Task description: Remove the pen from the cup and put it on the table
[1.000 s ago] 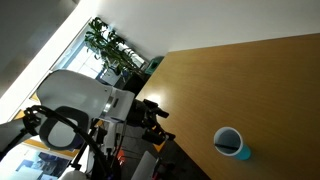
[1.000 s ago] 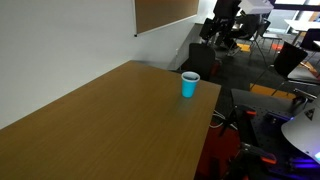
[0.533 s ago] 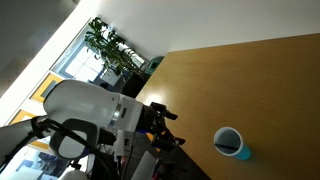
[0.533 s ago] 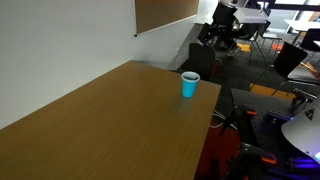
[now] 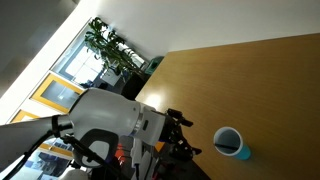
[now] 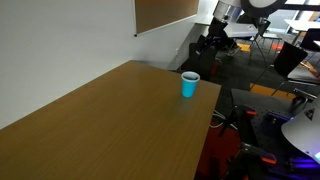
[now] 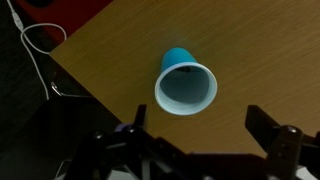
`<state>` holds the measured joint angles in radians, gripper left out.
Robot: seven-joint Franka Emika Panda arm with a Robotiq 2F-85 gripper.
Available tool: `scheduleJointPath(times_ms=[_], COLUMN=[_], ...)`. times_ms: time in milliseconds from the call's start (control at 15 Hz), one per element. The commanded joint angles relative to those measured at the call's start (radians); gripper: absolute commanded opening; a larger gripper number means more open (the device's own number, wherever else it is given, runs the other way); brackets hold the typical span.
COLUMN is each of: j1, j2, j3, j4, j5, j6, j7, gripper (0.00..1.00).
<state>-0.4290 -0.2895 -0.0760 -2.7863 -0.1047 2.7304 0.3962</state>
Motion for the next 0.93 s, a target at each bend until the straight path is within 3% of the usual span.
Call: scheduleJointPath(times_ms=[0,467,867], j1=[0.011,0.006,0.036], j2=[0.002,0.03,0.103], j3=[-0.011,0.009,-0.022], j4=[0.001,0.009,0.016], j5=[-0.007,-0.025,0.012], j6=[-0.001,-0.003,0.01], j7=[0.005,0.038,0.011], gripper=[1.0,1.0,1.0])
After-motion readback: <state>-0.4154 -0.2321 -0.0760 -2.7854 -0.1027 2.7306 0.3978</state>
